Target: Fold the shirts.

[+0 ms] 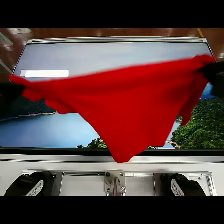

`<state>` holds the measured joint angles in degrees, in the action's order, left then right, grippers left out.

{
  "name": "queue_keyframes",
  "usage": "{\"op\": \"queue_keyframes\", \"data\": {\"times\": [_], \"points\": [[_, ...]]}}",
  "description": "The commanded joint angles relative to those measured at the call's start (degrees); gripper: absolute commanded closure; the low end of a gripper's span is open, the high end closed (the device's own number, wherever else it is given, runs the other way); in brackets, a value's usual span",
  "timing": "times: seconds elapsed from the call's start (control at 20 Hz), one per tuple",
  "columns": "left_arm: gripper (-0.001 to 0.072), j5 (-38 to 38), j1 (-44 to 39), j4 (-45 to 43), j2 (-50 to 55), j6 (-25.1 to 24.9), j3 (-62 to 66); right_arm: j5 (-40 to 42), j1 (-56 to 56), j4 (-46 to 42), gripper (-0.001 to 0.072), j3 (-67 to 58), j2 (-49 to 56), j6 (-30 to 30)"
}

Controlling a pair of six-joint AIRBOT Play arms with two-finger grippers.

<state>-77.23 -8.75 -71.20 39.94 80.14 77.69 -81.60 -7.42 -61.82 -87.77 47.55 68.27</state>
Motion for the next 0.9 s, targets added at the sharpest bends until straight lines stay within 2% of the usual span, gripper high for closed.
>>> {"op": "queue_keyframes", "data": {"times": [0.0,0.2,0.35,0.4,0.5,0.55,0.6,0.65,0.75,0.8,0.85], "points": [[0.0665,6.0,0.1,5.1,-4.1,2.2,-19.6,0.5,0.0,-0.2,0.0641,11.0,5.1,-2.7],[0.0664,22.2,-3.1,18.7,-4.0,1.4,-36.0,20.6,0.2,8.1,0.0641,18.6,17.2,-2.8],[0.0664,34.6,-9.5,20.3,-2.6,1.6,-42.1,34.6,0.2,25.0,0.0641,18.6,28.7,-1.6],[0.0664,37.8,-11.7,20.3,-1.6,1.6,-43.1,38.0,0.2,31.9,0.0641,18.6,32.5,-2.6],[0.0664,41.0,-14.6,20.3,1.5,1.6,-43.5,38.0,0.2,37.6,0.0633,18.6,37.7,-2.7],[0.0664,41.7,-15.3,20.2,3.2,1.4,-43.5,36.3,0.1,38.4,0.0571,18.6,39.4,-2.1],[0.0663,41.7,-15.0,20.0,4.5,0.8,-43.4,33.4,-0.2,40.3,0.0181,18.5,40.2,-2.0],[0.0663,41.8,-14.2,19.8,5.0,0.3,-43.3,28.3,-1.5,42.3,0.0018,17.9,40.0,-4.4],[0.0664,41.9,-11.5,19.8,5.0,-2.5,-42.7,14.0,-6.1,39.1,0.003,13.7,38.8,-6.5],[0.0663,41.9,-9.6,19.8,5.0,-4.0,-42.2,7.0,-8.3,33.5,0.0185,11.6,37.7,-4.6],[0.0664,41.9,-7.5,19.8,5.0,-4.8,-41.6,-0.7,-10.3,24.3,0.0322,9.9,36.2,0.0]]}}
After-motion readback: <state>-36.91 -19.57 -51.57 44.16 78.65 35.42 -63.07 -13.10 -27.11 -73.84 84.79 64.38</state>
